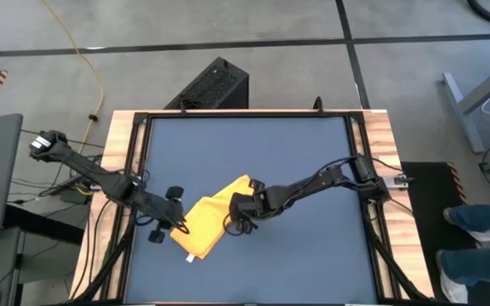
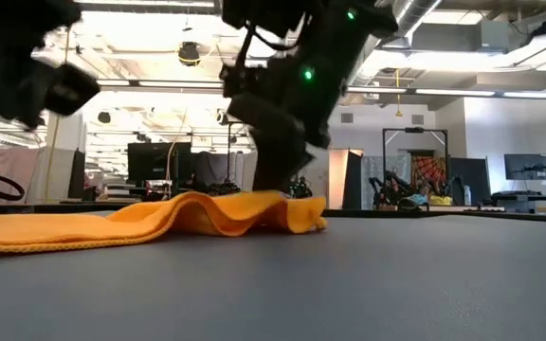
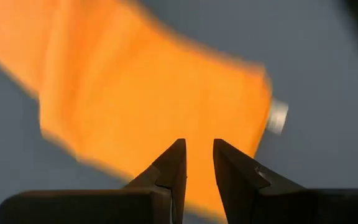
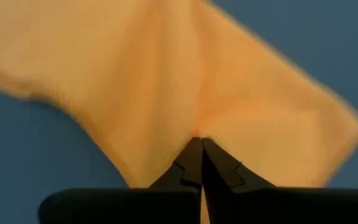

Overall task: Roll towel into tight, uniform cylinder
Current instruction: Roll the orange towel

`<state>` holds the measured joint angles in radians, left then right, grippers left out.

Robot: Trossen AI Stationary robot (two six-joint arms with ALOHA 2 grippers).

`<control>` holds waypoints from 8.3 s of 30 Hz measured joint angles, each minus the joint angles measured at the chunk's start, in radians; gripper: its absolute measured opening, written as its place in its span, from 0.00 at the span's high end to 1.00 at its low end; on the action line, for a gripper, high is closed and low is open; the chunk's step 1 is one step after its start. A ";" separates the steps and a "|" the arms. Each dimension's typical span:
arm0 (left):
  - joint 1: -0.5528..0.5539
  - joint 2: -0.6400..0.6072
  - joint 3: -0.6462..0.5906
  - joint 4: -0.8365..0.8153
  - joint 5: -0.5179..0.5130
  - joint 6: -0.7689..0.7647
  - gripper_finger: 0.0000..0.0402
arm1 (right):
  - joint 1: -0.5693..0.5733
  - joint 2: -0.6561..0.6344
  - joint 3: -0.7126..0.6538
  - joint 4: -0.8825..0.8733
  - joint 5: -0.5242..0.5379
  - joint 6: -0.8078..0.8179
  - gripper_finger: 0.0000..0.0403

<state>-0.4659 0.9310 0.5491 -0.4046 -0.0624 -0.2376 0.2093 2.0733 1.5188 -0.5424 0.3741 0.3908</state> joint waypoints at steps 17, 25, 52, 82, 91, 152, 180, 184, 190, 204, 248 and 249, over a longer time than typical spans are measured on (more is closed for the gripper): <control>-0.062 0.537 -0.046 0.616 -0.030 0.012 0.83 | -0.080 0.004 0.011 -0.103 -0.005 -0.052 0.93; -0.044 0.658 -0.013 0.628 0.087 -0.041 0.83 | -0.103 -0.009 0.011 -0.159 -0.036 -0.075 0.88; -0.094 0.584 -0.003 0.366 0.238 -0.154 0.83 | -0.206 -0.097 -0.324 0.213 -0.208 -0.127 0.77; -0.107 0.201 -0.014 0.007 0.103 -0.272 0.90 | 0.159 -0.317 -0.333 0.076 -0.196 -0.049 0.76; -0.109 0.201 -0.016 0.081 0.010 -0.266 0.75 | 0.246 -0.271 -0.333 0.122 -0.174 -0.187 0.76; -0.094 0.331 -0.031 0.342 -0.032 -0.072 0.68 | 0.205 -0.212 -0.389 0.278 -0.244 -0.370 0.97; -0.083 0.330 -0.031 0.293 -0.032 -0.079 0.68 | 0.088 -0.340 -0.389 0.154 -0.058 -0.637 0.96; -0.083 0.330 -0.031 0.288 -0.032 -0.104 0.68 | 0.124 -0.340 -0.389 0.128 -0.116 -0.581 0.96; -0.083 0.330 -0.031 0.289 -0.031 -0.100 0.68 | 0.173 -0.334 -0.389 0.097 -0.115 -0.518 0.96; -0.083 0.330 -0.030 0.292 0.005 -0.115 0.68 | 0.165 -0.285 -0.387 0.078 -0.144 -0.471 0.95; -0.082 0.476 -0.030 0.324 0.129 -0.106 0.68 | 0.243 -0.221 -0.233 -0.239 -0.144 -0.039 0.74; -0.082 0.476 -0.030 0.325 0.129 -0.106 0.68 | 0.244 -0.221 -0.235 -0.243 -0.157 0.012 0.74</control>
<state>-0.5480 1.4067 0.5186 -0.0799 0.0666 -0.3435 0.4530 1.8526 1.2842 -0.7850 0.2171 0.4031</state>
